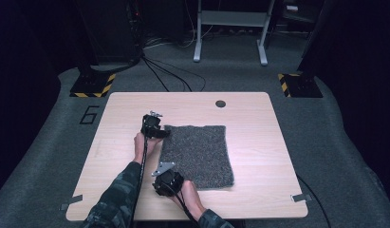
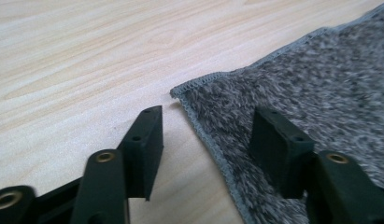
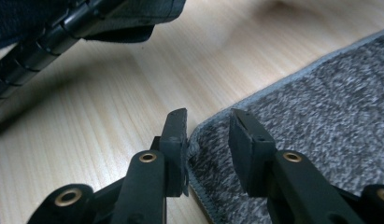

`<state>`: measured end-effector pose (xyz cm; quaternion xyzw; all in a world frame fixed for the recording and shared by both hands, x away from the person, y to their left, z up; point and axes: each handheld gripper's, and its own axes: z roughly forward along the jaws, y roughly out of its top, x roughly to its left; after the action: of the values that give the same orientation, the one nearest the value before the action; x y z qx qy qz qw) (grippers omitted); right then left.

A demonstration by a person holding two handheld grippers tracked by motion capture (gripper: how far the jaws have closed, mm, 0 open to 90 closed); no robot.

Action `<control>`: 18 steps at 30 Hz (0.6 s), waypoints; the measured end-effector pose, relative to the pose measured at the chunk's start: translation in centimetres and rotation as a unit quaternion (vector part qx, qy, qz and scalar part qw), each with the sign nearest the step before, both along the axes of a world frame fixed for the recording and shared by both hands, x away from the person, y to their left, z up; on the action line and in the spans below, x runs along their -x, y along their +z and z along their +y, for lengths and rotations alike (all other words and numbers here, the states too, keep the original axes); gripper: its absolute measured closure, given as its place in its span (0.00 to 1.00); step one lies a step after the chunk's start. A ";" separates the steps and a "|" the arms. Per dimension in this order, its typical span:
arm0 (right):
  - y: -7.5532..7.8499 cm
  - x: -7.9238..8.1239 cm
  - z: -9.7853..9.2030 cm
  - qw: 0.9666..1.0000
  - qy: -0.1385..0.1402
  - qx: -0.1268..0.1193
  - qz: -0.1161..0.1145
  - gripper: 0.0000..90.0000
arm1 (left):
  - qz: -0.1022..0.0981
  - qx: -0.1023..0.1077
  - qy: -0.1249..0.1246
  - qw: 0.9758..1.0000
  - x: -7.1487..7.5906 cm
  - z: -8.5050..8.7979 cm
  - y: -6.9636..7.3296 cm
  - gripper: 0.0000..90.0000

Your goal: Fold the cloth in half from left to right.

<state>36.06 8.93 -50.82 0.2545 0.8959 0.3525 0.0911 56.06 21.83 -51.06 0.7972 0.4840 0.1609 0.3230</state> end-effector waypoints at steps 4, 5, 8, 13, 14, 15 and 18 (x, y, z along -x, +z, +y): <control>-0.5 0.3 0.5 1.000 -0.009 0.004 -0.005 0.81 | -0.005 -0.019 0.001 1.000 0.2 -0.6 0.0 0.58; -0.6 0.3 0.5 1.000 -0.007 0.003 -0.010 0.81 | -0.005 -0.019 0.001 1.000 0.2 -0.6 0.0 0.60; -0.6 0.3 0.5 1.000 -0.002 0.015 -0.011 0.86 | -0.004 -0.025 -0.006 1.000 0.4 -0.9 0.1 0.66; -0.7 0.5 0.8 1.000 -0.003 0.007 -0.013 0.94 | -0.013 -0.019 -0.008 1.000 0.6 -1.0 0.0 0.83; -0.7 0.6 0.8 1.000 -0.005 0.006 -0.011 0.95 | -0.017 -0.019 -0.008 1.000 0.6 -1.1 -0.1 0.86; -0.7 0.6 0.8 1.000 -0.002 0.008 -0.010 0.96 | -0.014 -0.018 -0.010 1.000 0.7 -1.1 -0.1 0.89; -0.8 0.7 0.7 1.000 0.000 0.005 -0.016 0.97 | -0.020 -0.019 -0.010 1.000 0.9 -1.3 -0.2 0.95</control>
<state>35.40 9.60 -51.61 0.2488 0.8961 0.3516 0.1068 55.21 20.50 -51.22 0.8046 0.4665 0.1829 0.3186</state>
